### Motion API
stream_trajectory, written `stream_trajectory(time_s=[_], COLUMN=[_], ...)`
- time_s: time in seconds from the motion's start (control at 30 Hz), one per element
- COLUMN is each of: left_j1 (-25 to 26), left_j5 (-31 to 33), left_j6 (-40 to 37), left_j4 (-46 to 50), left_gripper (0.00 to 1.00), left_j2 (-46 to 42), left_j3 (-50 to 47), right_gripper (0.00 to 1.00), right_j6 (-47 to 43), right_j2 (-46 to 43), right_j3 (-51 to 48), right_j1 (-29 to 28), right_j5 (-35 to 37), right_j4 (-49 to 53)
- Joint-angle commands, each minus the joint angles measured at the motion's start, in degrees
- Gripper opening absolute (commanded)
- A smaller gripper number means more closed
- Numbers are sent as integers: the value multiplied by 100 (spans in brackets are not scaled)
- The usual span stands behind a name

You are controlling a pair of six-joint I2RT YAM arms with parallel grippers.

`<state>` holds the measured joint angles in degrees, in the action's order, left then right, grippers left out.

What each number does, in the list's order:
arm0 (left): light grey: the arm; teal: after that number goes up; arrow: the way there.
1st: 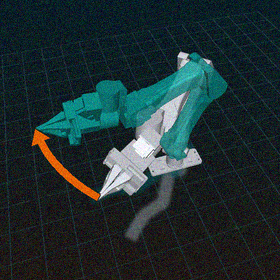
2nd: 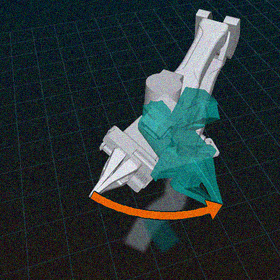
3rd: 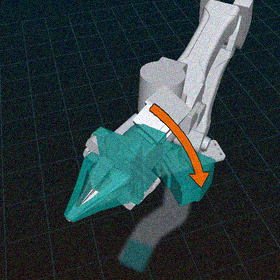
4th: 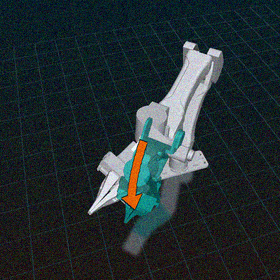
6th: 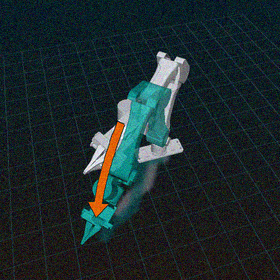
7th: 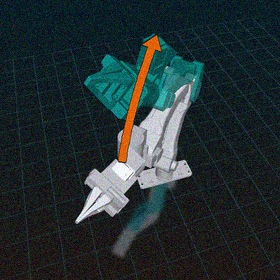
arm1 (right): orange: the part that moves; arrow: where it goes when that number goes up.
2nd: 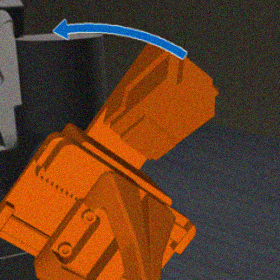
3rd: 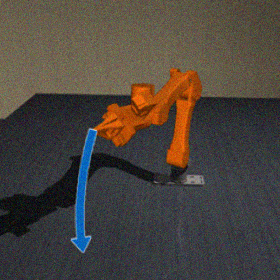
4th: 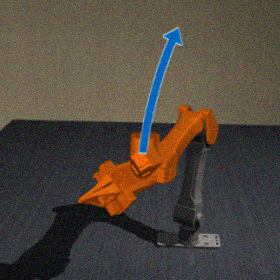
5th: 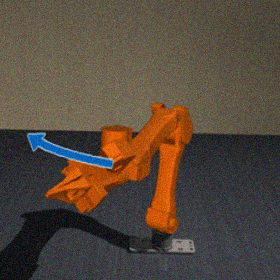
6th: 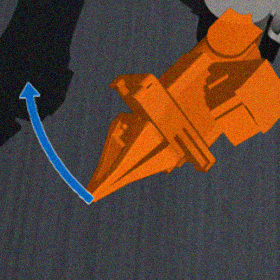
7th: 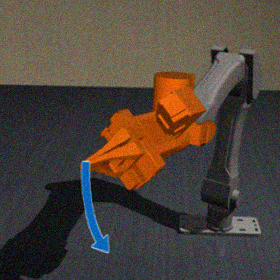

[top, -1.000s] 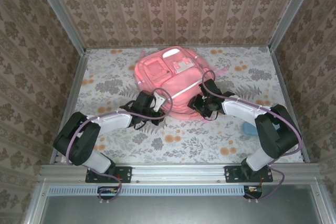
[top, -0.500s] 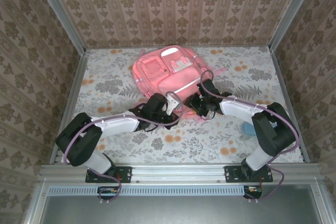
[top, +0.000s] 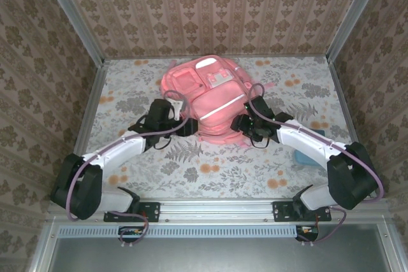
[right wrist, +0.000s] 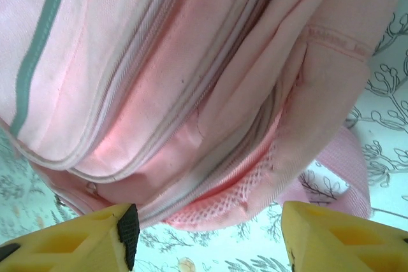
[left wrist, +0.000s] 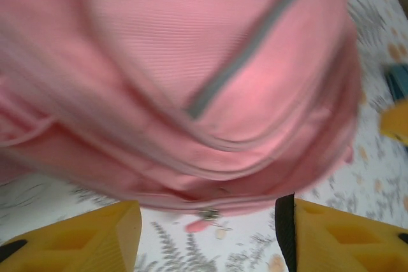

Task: Pack the student bag

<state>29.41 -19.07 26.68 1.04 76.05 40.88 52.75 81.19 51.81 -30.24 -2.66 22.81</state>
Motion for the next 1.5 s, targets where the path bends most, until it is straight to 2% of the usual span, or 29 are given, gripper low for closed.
stream_trajectory(time_s=[0.0, 0.07, 0.2, 0.4, 0.5, 0.73, 0.9, 1.0, 1.3, 1.47], left_j1=[-501, -685, -746, -783, -788, -788, -788, -792, -791, -792], left_j5=[116, 69, -5, -69, -180, -291, -43, 225, 0, 53], left_j6=[1160, 1580, 2149, 2621, 2709, 2843, 2893, 2939, 3164, 3186], left_j4=[278, 171, -252, -748, -1029, -1367, -1395, -1405, -2155, -2187], left_gripper=[60, 60, 57, 40, 37, 36, 35, 38, 44, 44], left_j2=[224, 454, 895, 1537, 1692, 1711, 1468, 1279, 1271, 1280], left_j3=[-142, -134, -34, 142, 133, 60, -129, -315, -586, -617], right_gripper=[63, 63, 63, 63, 63, 62, 62, 62, 61, 61], right_j6=[-170, -106, 2, 16, 25, 28, 51, 51, 42, 38], right_j2=[-112, -85, 23, 102, 112, 247, 353, 378, 469, 484], right_j3=[206, 216, 262, 314, 304, 279, 272, 272, 301, 286], right_j1=[-202, -307, -462, -543, -553, -553, -553, -553, -557, -561], right_j5=[349, 362, 358, 369, 386, 384, 371, 375, 320, 327], right_j4=[422, 385, 332, 332, 316, 260, 218, 200, 171, 163])
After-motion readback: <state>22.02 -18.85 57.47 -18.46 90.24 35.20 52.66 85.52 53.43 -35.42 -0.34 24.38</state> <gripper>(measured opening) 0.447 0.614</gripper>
